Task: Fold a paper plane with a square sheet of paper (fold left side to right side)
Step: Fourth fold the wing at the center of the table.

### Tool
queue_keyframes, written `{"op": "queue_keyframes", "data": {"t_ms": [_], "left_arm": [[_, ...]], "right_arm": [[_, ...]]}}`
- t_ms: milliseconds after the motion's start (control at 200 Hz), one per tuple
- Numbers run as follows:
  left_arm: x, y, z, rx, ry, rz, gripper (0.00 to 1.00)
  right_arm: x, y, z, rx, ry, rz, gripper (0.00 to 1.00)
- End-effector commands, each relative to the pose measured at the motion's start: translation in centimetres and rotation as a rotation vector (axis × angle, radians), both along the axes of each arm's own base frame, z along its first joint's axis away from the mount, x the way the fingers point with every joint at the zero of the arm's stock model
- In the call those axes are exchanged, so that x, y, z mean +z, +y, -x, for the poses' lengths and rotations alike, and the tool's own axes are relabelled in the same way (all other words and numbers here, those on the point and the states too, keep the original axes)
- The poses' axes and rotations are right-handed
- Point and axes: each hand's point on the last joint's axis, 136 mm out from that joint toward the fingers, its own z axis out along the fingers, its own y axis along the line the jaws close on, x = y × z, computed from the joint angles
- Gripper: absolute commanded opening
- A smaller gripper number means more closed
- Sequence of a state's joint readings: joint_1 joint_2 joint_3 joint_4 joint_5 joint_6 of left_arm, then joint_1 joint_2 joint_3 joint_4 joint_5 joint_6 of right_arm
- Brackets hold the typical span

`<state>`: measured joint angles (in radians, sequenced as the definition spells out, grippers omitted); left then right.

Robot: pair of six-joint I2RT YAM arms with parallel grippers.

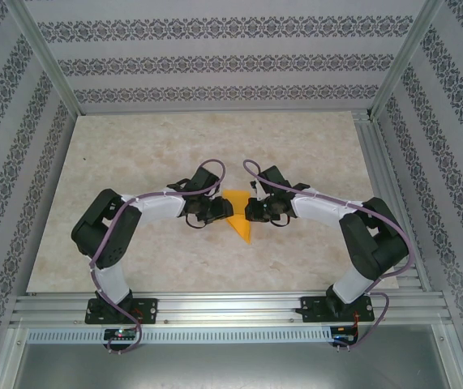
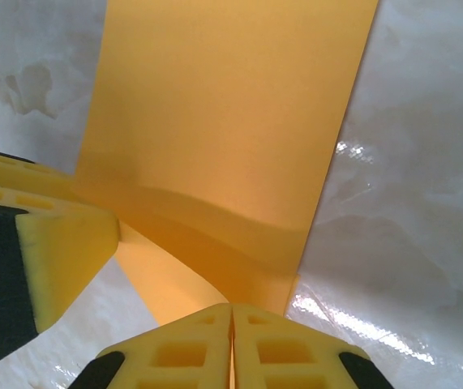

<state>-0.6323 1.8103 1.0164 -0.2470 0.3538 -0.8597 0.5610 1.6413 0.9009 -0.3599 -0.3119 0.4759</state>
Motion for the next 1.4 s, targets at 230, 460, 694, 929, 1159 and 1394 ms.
{"op": "queue_keyframes", "data": {"t_ms": [230,460,694,929,1159,1394], "left_arm": [[0.8,-1.6,-1.1,0.009,-0.038,0.041,0.25],[1.1,-1.6,-1.1,0.011,-0.040,0.044,0.19],[2.1,-1.7,-1.3,0.039,-0.045,0.067,0.17],[2.6,-1.8,-1.3,0.062,-0.027,0.086,0.16],[3.0,-1.9,-1.1,0.073,-0.018,0.097,0.15],[3.5,-1.7,-1.1,0.074,-0.022,0.093,0.15]], "right_arm": [[1.9,-0.4,-0.9,-0.006,-0.057,0.024,0.31],[3.3,-1.5,0.2,0.026,-0.141,0.101,0.39],[3.2,0.4,3.4,0.146,-0.337,0.177,0.40],[1.5,1.8,5.6,0.253,-0.437,0.277,0.40],[0.1,2.5,5.3,0.294,-0.450,0.368,0.40],[-0.6,2.9,4.6,0.296,-0.448,0.408,0.37]]}}
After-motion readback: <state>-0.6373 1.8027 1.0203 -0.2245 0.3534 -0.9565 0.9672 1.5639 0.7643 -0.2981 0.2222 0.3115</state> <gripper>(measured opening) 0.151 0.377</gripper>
